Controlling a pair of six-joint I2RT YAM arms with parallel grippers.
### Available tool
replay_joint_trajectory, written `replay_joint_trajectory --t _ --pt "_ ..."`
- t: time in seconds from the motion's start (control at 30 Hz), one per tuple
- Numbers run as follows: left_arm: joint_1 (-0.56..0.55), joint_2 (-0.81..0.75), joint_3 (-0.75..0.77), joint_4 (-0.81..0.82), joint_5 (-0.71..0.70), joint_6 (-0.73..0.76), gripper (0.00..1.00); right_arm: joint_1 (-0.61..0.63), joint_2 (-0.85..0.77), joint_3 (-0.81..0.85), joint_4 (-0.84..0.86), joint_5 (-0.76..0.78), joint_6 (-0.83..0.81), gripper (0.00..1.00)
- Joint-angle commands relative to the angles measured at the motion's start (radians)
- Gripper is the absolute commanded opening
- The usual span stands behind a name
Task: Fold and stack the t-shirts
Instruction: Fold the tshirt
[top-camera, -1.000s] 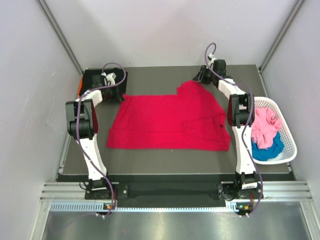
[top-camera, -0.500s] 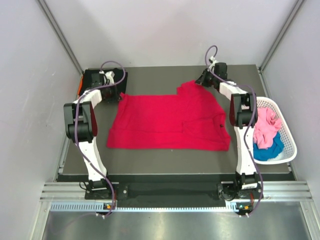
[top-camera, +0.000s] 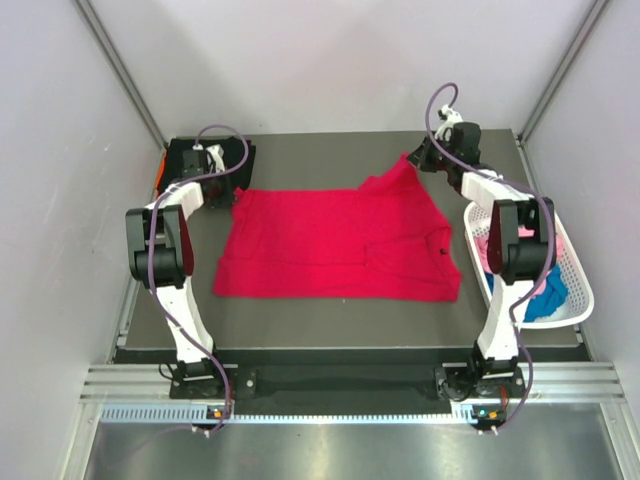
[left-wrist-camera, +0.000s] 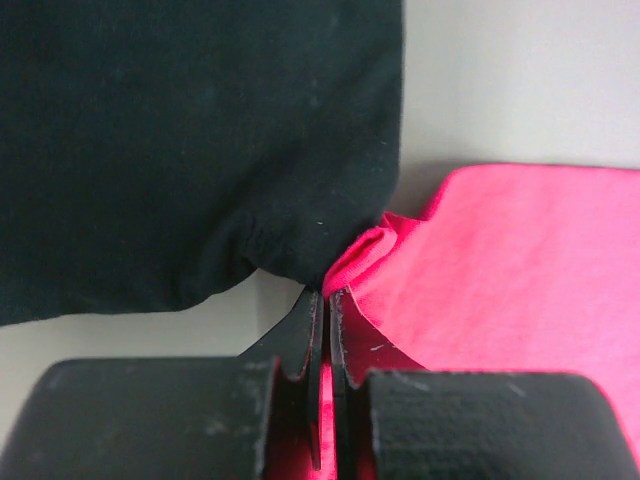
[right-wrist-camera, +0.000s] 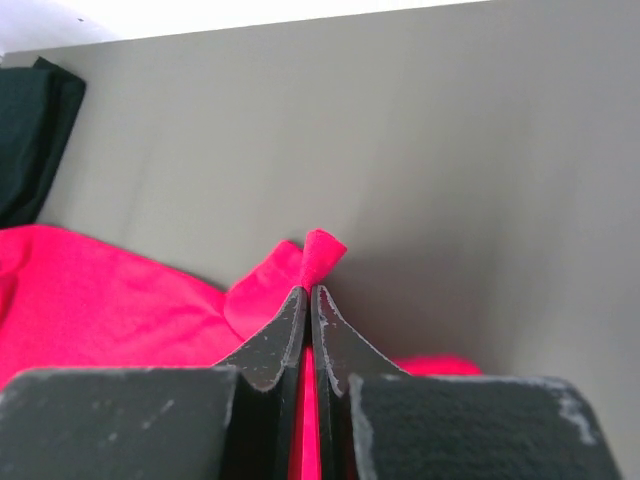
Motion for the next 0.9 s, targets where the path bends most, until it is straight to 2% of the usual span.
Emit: replay_joint_trajectory --t 0.0,0.17,0.33,0.87 --pt "0.001 -0.071 -0.013 0.051 -0.053 -0.002 0.00 -0.031 -0.081 -0.078 0.086 0.016 -0.041 0.00" --pt "0.013 -0.071 -0.013 0.047 -0.032 -0.031 0.00 -0.034 -0.117 -0.150 0.098 0.016 -0.039 0.00" --pt "0.022 -0.095 -0.035 0.047 -0.069 -0.039 0.00 -0.035 -0.173 -0.219 0.112 0.008 -0.049 0.00" --pt "0.051 -0.167 -0.167 0.145 0.028 -0.102 0.00 -0.045 -0.370 -0.475 0.156 0.029 -0.070 0.00"
